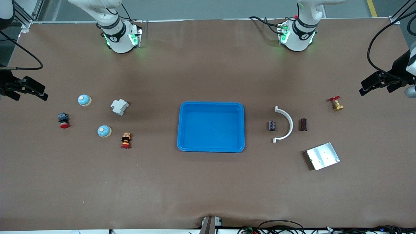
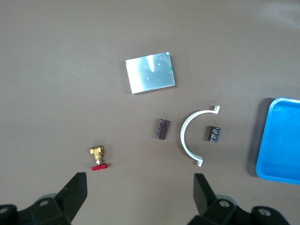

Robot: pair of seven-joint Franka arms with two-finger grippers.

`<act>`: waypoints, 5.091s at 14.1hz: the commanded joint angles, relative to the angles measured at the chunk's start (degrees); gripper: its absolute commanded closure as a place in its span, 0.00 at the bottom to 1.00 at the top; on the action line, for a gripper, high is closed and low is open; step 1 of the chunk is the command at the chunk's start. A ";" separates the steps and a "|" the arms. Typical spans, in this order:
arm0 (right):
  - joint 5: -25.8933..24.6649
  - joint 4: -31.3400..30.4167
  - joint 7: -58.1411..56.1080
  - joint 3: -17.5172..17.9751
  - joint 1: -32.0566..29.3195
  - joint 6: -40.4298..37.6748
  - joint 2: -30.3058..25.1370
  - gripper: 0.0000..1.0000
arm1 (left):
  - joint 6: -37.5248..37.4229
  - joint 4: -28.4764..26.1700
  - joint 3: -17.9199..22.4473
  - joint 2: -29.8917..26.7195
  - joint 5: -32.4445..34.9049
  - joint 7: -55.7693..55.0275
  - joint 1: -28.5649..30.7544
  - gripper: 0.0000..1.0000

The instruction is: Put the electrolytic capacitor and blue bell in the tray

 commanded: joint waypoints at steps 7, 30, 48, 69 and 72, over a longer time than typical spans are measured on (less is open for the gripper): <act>-3.04 -2.06 0.37 0.22 -0.63 0.66 -2.49 0.00 | -0.67 1.64 -0.12 1.38 -0.60 0.77 0.20 0.00; -3.13 -20.15 -11.64 -0.14 -5.19 10.93 -8.03 0.00 | 7.22 -2.31 -1.00 19.22 -1.12 0.86 -3.05 0.00; -2.43 -46.26 -21.16 -0.22 -12.93 37.91 -8.82 0.00 | 38.36 -23.49 -4.34 24.94 4.59 0.86 -2.18 0.00; 3.55 -56.64 -31.01 -0.05 -18.21 63.15 6.12 0.00 | 44.95 -26.22 -4.34 28.64 4.59 0.77 -1.21 0.00; 3.55 -57.08 -31.01 -0.05 -18.21 64.28 7.35 0.00 | 45.04 -26.22 -4.34 28.64 4.59 0.95 -1.03 0.16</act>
